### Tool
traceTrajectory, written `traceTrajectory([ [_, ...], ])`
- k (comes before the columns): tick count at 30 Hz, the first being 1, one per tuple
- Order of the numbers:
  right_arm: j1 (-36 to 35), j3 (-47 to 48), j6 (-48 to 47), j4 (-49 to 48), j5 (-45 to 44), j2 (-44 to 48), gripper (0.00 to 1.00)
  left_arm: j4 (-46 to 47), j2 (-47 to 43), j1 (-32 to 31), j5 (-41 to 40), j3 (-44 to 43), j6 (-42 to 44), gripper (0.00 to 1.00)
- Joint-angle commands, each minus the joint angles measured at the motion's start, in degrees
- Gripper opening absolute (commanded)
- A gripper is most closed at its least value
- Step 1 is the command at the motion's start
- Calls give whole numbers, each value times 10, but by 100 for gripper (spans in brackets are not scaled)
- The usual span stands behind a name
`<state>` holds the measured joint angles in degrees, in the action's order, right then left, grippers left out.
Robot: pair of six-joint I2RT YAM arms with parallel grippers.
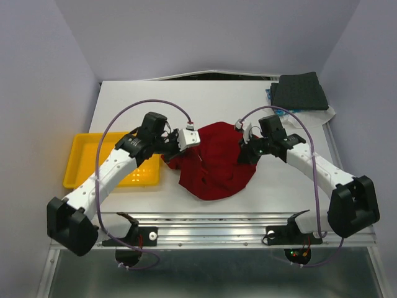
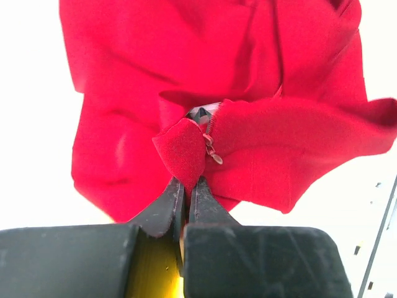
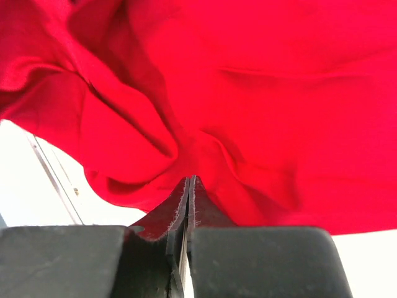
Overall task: Fold and stack the skirts
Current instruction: Flatten the skirt out
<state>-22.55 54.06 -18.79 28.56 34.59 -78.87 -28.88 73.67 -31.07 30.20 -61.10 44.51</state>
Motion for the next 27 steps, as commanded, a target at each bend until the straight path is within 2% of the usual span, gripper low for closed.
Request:
traceTrajectory([
  [1,11,-10,-2,-24,-39,42,1,-2,-100,15,-23,36,-9,0],
  [5,19,10,-21,5,-45,54,1,-11,-190,14,-30,130,21,0],
  [9,19,36,-8,47,1,32,29,-45,-222,2,-29,207,74,0],
  [10,14,36,2,49,10,27,46,-54,-232,0,-31,222,110,0],
  [12,-9,25,14,48,30,14,60,-61,-244,-6,-44,250,131,0],
  [14,-34,13,23,31,27,8,66,-75,-249,-7,-45,259,160,8],
  [17,-80,4,45,7,10,0,68,-85,-269,-7,-48,264,189,32],
  [18,-89,7,51,5,9,-5,67,-81,-278,-7,-58,265,188,44],
  [19,-97,10,70,-1,7,-13,68,-78,-294,-7,-64,263,183,48],
  [20,-109,13,81,-12,4,-16,68,-74,-301,-7,-75,254,169,56],
  [23,-117,7,117,-35,4,-16,72,-64,-322,-7,-88,228,118,63],
  [25,-123,-11,121,-59,14,-9,77,-71,-321,-7,-89,191,87,72],
  [27,-130,-26,111,-63,22,-6,78,-85,-303,-7,-82,159,76,73],
])
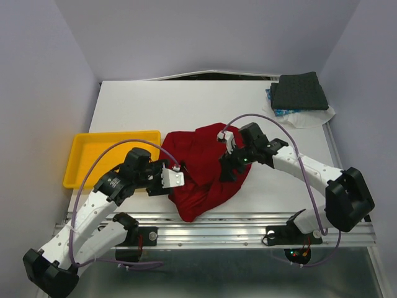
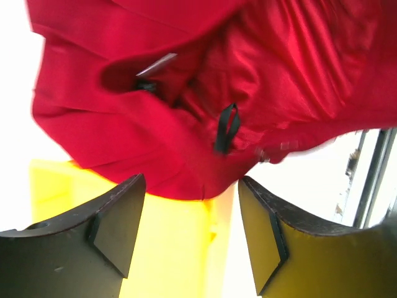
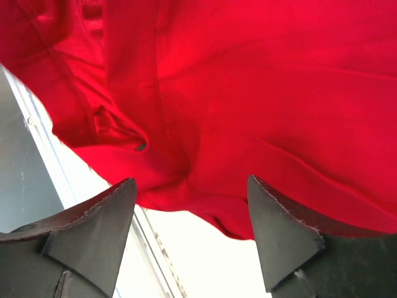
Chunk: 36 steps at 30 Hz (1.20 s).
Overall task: Fold and stack the skirts
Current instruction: Flatten the skirt out
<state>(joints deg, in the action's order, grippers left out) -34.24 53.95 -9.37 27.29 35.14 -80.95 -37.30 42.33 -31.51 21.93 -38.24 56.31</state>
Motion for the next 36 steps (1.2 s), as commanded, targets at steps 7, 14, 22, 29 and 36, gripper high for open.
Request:
traceTrajectory([
  [7,-42,-57,-22,-69,-32,-37,55,9,92,-2,-12,-124,-46,72],
  [14,-6,-57,-72,-156,-213,-123,38,17,100,-1,-19,-121,-37,72],
  [22,117,133,-152,-166,-205,-218,41,28,93,-1,-7,-80,12,70],
  [29,117,222,-133,-110,-150,-158,55,70,173,-3,17,-119,2,69],
  [36,137,144,-239,-91,-184,-59,56,114,210,-53,26,-115,-93,70],
])
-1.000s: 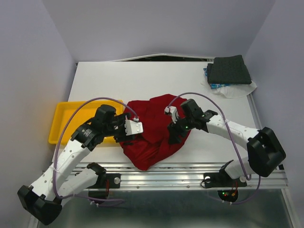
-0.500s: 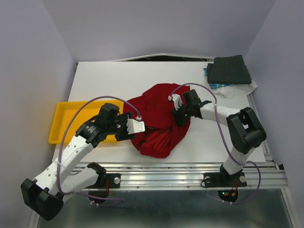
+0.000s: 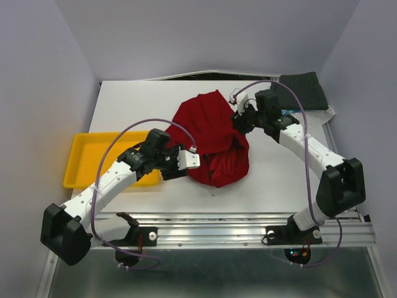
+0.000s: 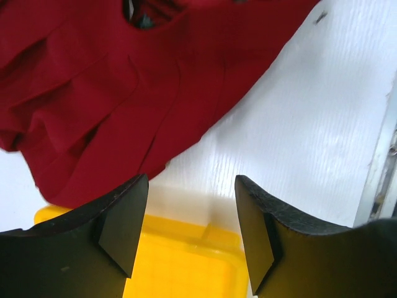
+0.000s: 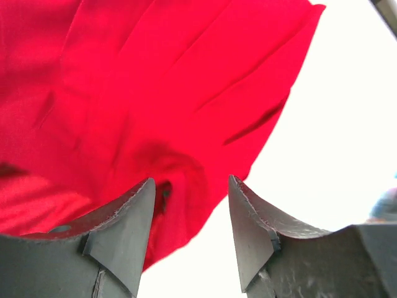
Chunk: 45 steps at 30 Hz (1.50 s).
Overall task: Fold and stack the skirts
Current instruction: Flatten the skirt out
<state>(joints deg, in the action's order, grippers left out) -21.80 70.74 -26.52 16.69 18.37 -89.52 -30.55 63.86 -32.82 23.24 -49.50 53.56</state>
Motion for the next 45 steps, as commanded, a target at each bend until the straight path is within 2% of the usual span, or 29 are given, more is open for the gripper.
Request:
traceTrajectory([
  [1,18,-24,-97,14,-28,24,56,59,-7,-60,1,9,-84,70],
  [2,35,-20,-113,15,-29,21,56,79,-9,-101,-15,19,-99,70],
  [5,64,-4,-167,15,-20,1,56,114,-2,-132,-13,52,-153,77],
  [7,69,3,-206,15,-18,-11,58,133,12,-152,-31,63,-193,77],
  [11,69,36,-223,38,-13,-47,59,186,35,-211,-69,72,-240,77],
  [13,69,47,-246,43,4,-62,59,215,44,-246,-112,84,-265,77],
  [17,69,48,-297,43,20,-81,59,271,83,-280,-158,86,-302,77],
  [20,69,37,-376,41,38,-90,61,283,136,-293,-170,63,-314,71],
  [21,76,27,-398,41,52,-89,61,282,146,-293,-171,56,-318,68],
  [23,77,20,-451,41,91,-92,64,282,161,-291,-180,44,-326,52],
  [24,77,22,-480,41,115,-95,64,284,157,-278,-170,46,-326,40],
  [26,77,30,-496,41,138,-112,68,286,146,-256,-160,50,-329,31],
  [27,77,44,-502,42,149,-118,68,284,142,-234,-153,52,-328,22],
  [29,77,61,-552,72,189,-135,70,275,124,-194,-133,55,-329,12],
  [32,77,81,-640,134,207,-154,71,255,112,-164,-113,55,-317,7],
  [36,71,54,-716,135,195,-157,72,239,90,-150,-96,62,-286,3],
  [41,61,39,-785,132,231,-136,72,222,92,-143,-87,62,-275,4],
  [45,55,17,-863,185,234,-106,72,219,94,-139,-80,62,-279,6],
])
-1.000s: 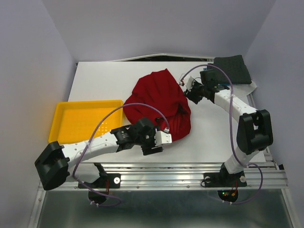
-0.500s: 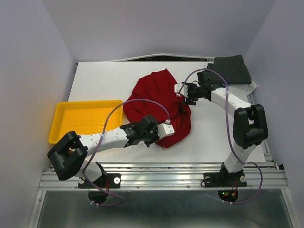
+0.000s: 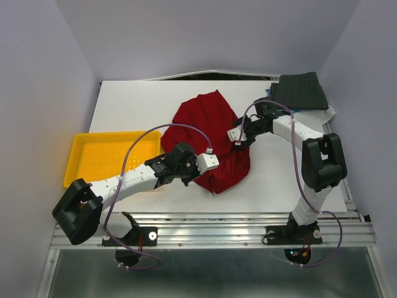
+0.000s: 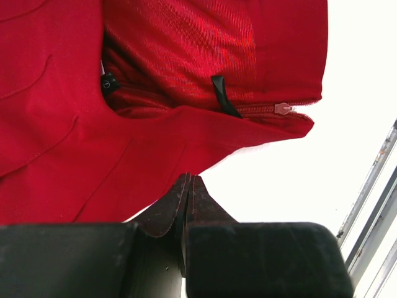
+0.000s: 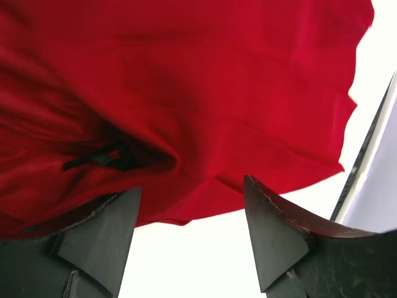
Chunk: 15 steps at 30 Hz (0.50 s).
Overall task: Fold and stack the skirts
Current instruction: Flatten the skirt out
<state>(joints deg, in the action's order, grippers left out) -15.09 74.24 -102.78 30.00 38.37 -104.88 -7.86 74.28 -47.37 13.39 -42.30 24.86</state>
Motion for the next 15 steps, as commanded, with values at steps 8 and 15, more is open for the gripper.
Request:
traceTrajectory([
  [8,-44,-57,-189,102,4,99,75,6,-9,8,17,-7,-3,7],
  [15,-82,-69,-197,82,-49,103,73,7,-16,7,18,-9,-8,8],
])
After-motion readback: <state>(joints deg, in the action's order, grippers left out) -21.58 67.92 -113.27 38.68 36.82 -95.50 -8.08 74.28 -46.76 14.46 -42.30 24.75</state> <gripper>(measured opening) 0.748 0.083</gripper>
